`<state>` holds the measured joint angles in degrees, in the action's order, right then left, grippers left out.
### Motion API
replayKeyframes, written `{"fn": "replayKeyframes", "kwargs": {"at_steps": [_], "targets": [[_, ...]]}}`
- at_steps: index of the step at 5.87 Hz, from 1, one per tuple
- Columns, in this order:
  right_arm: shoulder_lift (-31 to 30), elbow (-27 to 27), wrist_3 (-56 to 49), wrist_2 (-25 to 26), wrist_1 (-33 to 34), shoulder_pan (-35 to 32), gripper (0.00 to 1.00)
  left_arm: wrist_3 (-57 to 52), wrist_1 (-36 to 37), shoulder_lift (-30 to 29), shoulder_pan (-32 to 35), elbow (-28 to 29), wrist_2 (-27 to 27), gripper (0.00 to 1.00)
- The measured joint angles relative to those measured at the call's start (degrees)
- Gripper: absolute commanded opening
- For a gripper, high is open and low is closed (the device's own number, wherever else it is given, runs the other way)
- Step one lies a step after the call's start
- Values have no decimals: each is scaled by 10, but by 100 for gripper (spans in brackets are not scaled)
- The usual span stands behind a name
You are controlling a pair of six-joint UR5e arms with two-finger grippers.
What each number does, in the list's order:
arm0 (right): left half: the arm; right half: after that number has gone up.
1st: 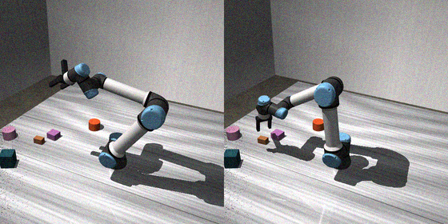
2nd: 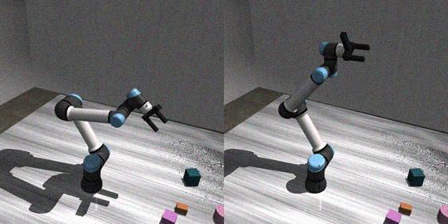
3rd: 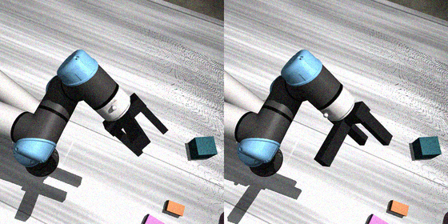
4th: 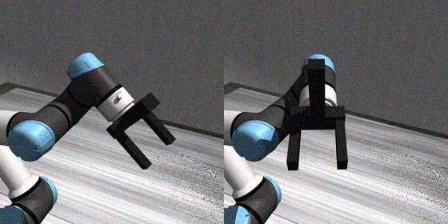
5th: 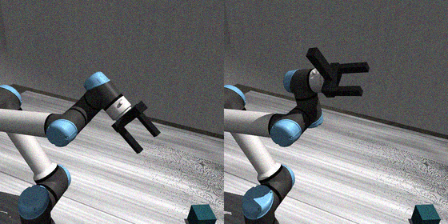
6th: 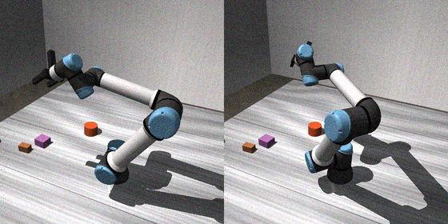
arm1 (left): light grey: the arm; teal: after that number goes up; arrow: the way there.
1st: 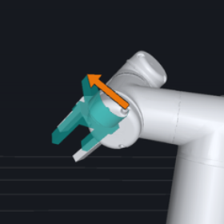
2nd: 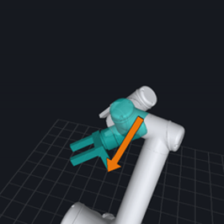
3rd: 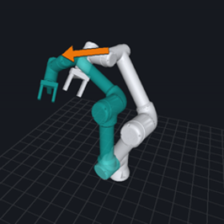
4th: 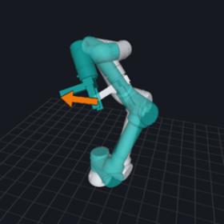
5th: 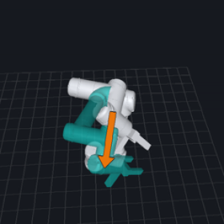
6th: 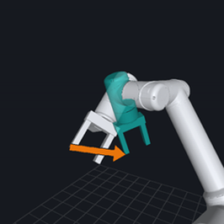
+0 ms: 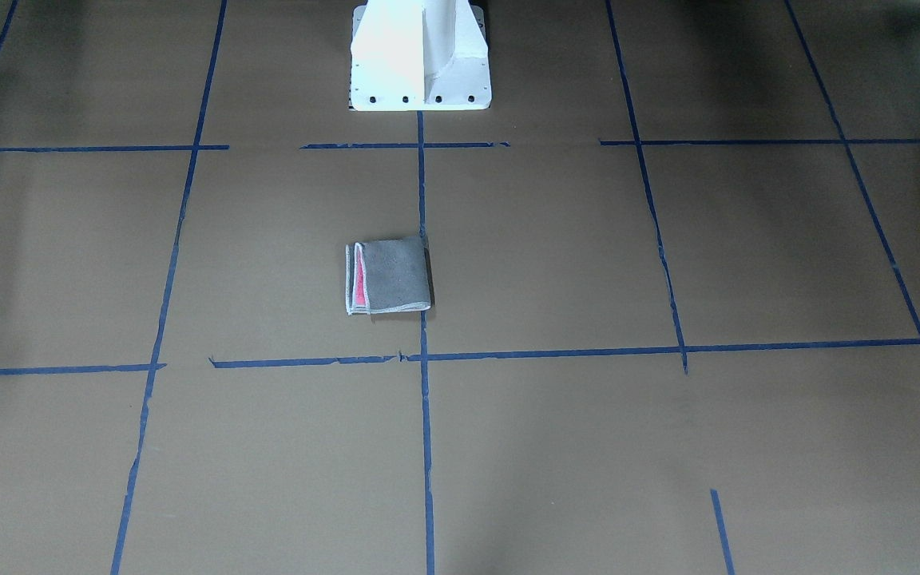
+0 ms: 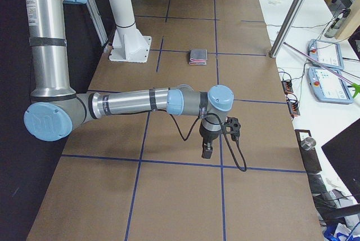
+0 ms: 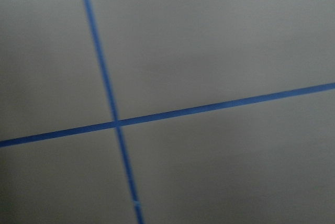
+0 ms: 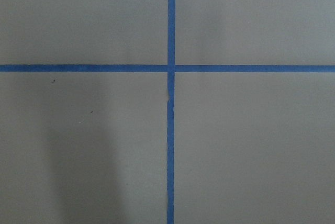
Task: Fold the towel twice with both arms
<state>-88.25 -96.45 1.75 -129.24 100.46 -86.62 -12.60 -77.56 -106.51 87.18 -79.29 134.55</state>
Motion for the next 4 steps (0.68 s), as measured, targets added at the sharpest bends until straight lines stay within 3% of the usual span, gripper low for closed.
{"fn": "replayKeyframes", "kwargs": {"at_steps": [2,4], "targets": [[0,4,0,0,0,1,100,-38,-64,24,30,74,0,100],[0,3,1,0,0,1,100,-45,-69,58,56,50,8,100]]}}
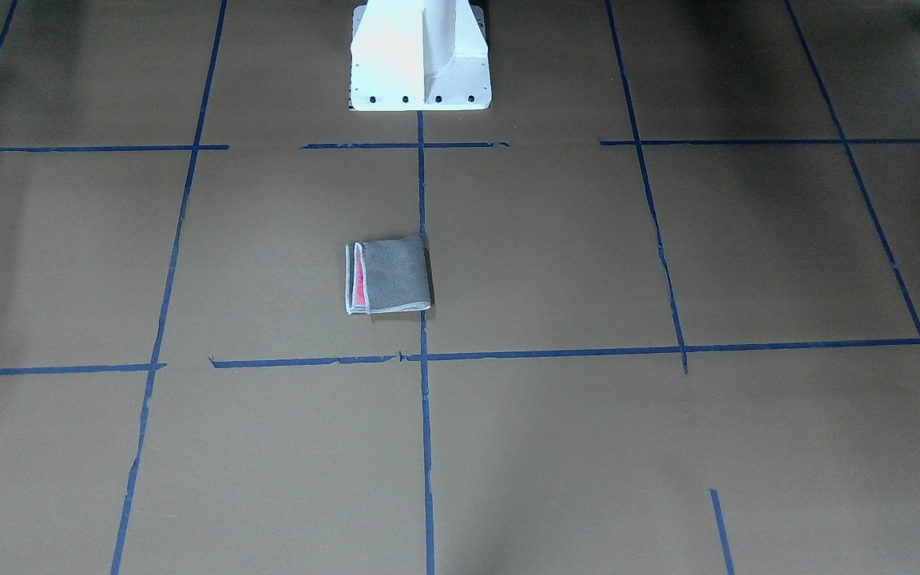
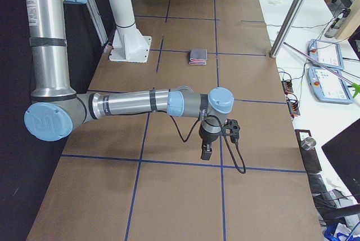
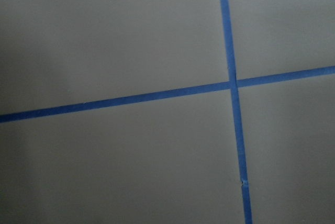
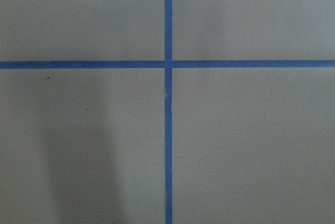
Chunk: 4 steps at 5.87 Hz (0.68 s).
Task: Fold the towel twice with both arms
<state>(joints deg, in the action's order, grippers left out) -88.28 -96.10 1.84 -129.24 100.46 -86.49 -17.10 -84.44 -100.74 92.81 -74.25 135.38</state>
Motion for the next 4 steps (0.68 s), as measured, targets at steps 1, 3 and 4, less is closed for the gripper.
{"fn": "replayKeyframes", "kwargs": {"at_steps": [1,3,4], "targets": [[0,0,0,0,0,0,100,11,19,22,5,-37,1,100],[0,0,1,0,0,0,100,25,54,86,7,-123,-2,100],[0,0,0,0,0,0,100,26,55,108,6,-143,-3,100]]}}
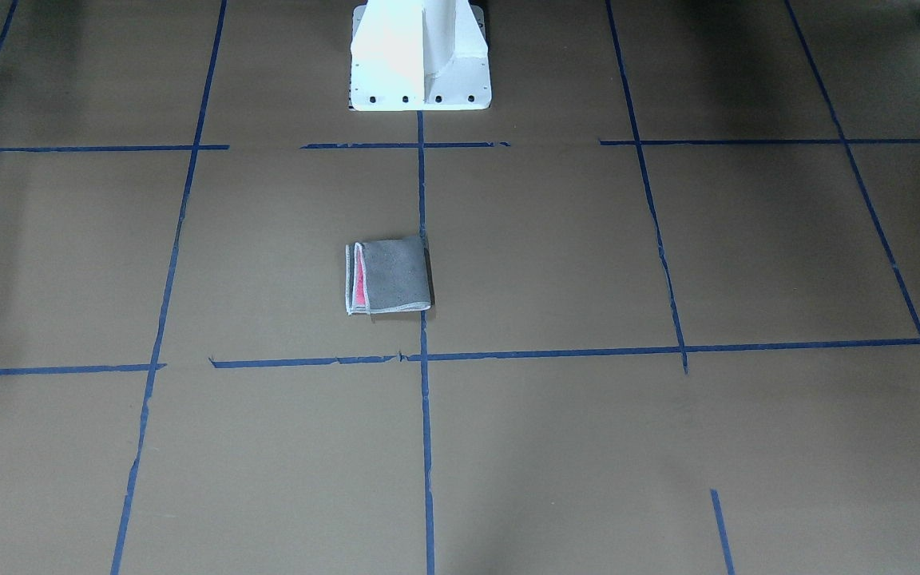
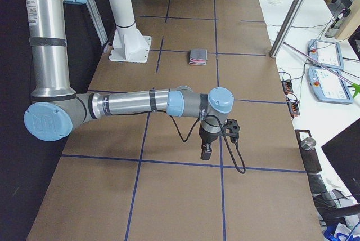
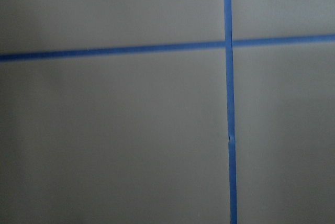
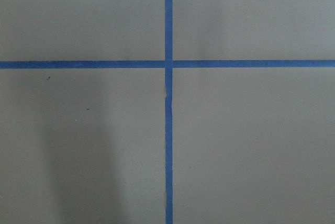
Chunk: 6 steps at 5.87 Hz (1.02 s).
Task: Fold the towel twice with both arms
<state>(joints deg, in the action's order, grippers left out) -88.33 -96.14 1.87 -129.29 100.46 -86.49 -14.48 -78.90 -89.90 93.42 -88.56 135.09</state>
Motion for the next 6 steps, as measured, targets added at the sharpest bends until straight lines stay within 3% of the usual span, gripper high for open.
{"fn": "replayKeyframes", "kwargs": {"at_steps": [6], "targets": [[4,-1,0,4,8,3,100,5,-1,1,-3,0,2,100]]}}
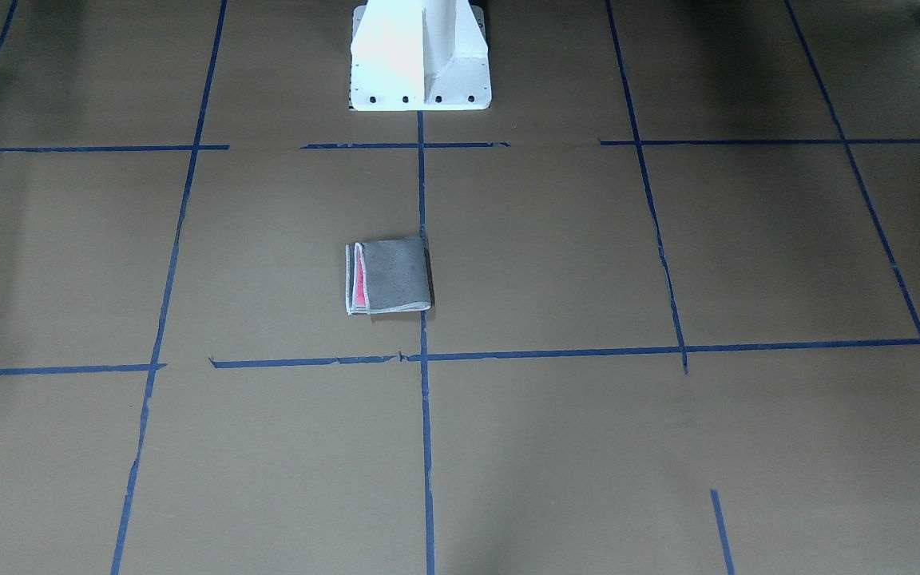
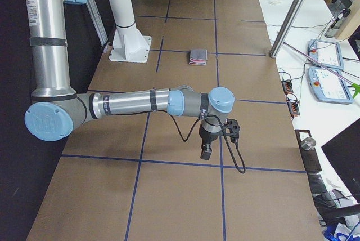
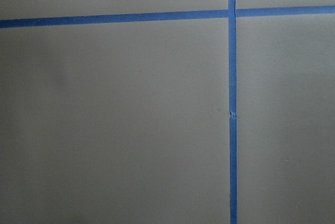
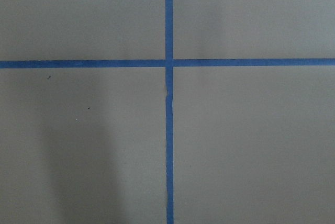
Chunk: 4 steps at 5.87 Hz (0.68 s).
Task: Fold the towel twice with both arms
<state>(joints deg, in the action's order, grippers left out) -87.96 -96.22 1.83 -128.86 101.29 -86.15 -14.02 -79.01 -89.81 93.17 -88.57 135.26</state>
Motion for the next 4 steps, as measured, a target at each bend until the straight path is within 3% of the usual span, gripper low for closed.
{"fn": "replayKeyframes", "kwargs": {"at_steps": [4], "targets": [[2,2,-1,11,1,7,100,0,1,-3,0,1,-1,100]]}}
